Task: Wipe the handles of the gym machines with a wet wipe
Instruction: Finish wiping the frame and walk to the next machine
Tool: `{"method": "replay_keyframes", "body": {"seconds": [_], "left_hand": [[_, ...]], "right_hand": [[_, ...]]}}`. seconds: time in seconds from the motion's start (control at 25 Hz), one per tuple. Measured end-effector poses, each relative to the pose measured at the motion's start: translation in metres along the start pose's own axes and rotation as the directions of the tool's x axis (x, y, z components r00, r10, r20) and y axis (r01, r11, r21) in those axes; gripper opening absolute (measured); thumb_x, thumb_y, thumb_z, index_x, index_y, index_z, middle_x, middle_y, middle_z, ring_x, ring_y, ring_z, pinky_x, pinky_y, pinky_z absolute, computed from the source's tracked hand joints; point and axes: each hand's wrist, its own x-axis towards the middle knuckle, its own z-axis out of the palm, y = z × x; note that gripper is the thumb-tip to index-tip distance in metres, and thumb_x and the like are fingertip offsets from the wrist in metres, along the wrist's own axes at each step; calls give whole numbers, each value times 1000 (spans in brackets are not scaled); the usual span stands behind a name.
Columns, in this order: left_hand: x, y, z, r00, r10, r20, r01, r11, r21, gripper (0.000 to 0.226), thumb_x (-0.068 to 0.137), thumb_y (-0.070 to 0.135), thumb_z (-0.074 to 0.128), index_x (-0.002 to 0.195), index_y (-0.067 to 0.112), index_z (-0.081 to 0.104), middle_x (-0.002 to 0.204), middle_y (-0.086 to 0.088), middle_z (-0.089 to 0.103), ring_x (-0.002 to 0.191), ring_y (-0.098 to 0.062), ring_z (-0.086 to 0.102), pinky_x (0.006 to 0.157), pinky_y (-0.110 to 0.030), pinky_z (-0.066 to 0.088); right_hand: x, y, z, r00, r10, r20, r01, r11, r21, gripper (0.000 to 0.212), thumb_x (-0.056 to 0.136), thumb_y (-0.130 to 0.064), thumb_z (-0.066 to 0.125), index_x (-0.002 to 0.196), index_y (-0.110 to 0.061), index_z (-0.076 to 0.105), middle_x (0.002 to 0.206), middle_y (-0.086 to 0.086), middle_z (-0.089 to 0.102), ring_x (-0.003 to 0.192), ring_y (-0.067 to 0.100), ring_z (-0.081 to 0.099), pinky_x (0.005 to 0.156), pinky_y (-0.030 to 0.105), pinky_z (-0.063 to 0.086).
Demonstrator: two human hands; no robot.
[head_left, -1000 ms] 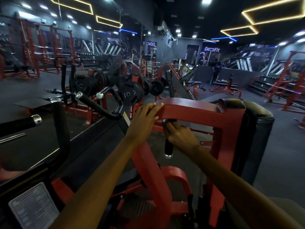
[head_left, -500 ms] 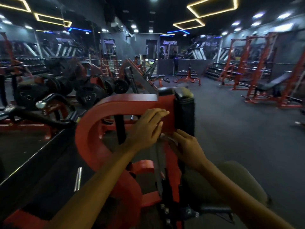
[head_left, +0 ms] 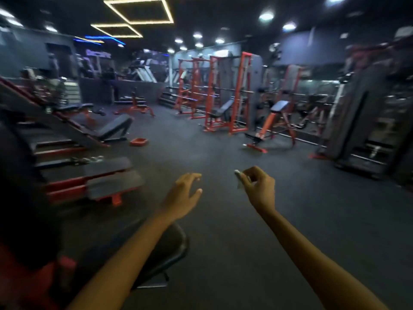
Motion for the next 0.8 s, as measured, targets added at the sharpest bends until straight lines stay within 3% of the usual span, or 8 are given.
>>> {"method": "replay_keyframes", "body": {"seconds": [0.08, 0.16, 0.4, 0.6, 0.8], "left_hand": [[25, 27, 68, 996, -75, 46, 80, 989, -126, 37, 85, 11, 65, 120, 2, 59, 115, -13, 62, 105, -22, 60, 92, -33, 50], [43, 61, 136, 990, -78, 115, 101, 973, -208, 35, 85, 7, 66, 119, -1, 59, 113, -13, 63, 102, -17, 58, 86, -20, 44], [100, 189, 302, 936, 189, 296, -45, 900, -434, 32, 88, 3, 62, 120, 3, 59, 115, -9, 62, 103, -14, 57, 83, -24, 47], [111, 286, 392, 820, 416, 394, -123, 800, -587, 31, 90, 9, 61, 122, 8, 58, 115, -3, 60, 107, -12, 55, 88, -27, 48], [151, 330, 463, 766, 492, 413, -129, 747, -652, 30, 92, 14, 59, 122, 10, 57, 116, 2, 58, 109, -8, 53, 79, -10, 41]], "right_hand": [[16, 45, -62, 996, 59, -71, -64, 995, -73, 29, 82, -39, 71, 72, -13, 61, 62, 1, 62, 51, 1, 54, 49, 26, 44], [18, 90, -124, 982, 105, -157, -129, 979, -155, 28, 82, -38, 71, 71, -14, 61, 58, -9, 60, 53, 0, 55, 49, 22, 43], [1, 181, -299, 894, 196, -404, -335, 890, -310, 23, 81, -37, 72, 75, -15, 65, 72, -6, 65, 67, 8, 61, 58, 26, 48], [-24, 218, -402, 759, 231, -609, -517, 783, -347, 22, 81, -37, 72, 75, -18, 65, 74, -6, 66, 70, 10, 62, 59, 26, 49], [-4, 257, -445, 661, 252, -706, -616, 719, -321, 21, 81, -40, 71, 76, -20, 65, 75, -10, 66, 70, 7, 61, 61, 27, 49]]}}
